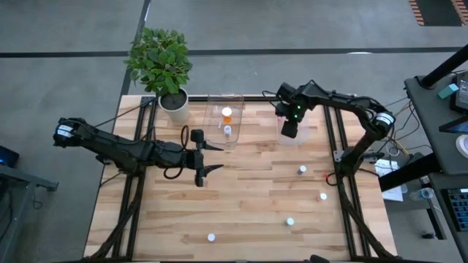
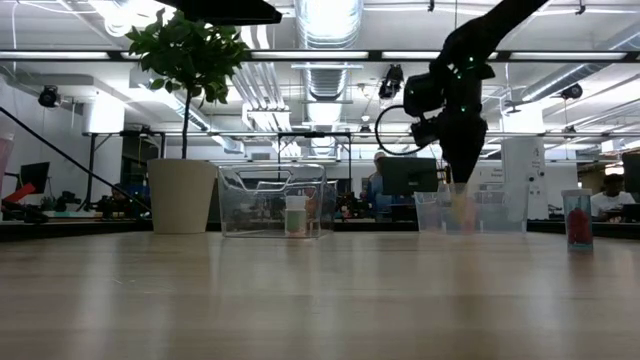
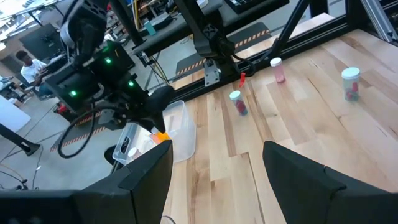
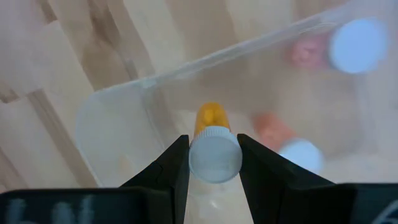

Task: Pick and place medicine bottles into bin by pill shape (circle, oval)
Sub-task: Put the orange tablet pill bottle into the right transparent bin

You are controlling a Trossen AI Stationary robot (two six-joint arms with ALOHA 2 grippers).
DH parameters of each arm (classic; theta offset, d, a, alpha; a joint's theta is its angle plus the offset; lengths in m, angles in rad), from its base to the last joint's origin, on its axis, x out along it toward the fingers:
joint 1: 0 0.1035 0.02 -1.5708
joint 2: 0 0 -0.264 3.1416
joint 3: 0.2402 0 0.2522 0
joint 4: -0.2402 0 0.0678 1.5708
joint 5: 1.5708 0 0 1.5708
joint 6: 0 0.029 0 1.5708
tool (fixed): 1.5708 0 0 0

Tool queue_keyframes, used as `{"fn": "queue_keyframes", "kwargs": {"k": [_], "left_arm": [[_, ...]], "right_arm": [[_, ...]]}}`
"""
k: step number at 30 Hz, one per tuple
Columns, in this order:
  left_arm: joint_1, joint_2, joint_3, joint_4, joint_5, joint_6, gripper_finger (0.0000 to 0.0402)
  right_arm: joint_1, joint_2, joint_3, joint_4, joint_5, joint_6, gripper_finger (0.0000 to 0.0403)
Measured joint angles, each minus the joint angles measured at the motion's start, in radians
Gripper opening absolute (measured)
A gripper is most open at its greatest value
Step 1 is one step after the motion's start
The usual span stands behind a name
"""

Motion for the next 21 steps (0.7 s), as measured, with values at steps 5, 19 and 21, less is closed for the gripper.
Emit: {"fn": "queue_keyframes", "kwargs": {"k": [5, 19, 21], "left_arm": [[0.000, 0.000, 0.000, 0.000, 0.000, 0.000, 0.0233], [0.000, 0.000, 0.000, 0.001, 0.000, 0.001, 0.0233], [0.000, 0.000, 0.000, 0.001, 0.000, 0.000, 0.0233]], "right_arm": [[0.001, 0.000, -0.044, 0.039, -0.054, 0.029, 0.0111], [0.007, -0.002, -0.097, 0.078, -0.054, 0.046, 0.0112], [0.007, -0.002, -0.093, 0.087, -0.053, 0.046, 0.0112]]}}
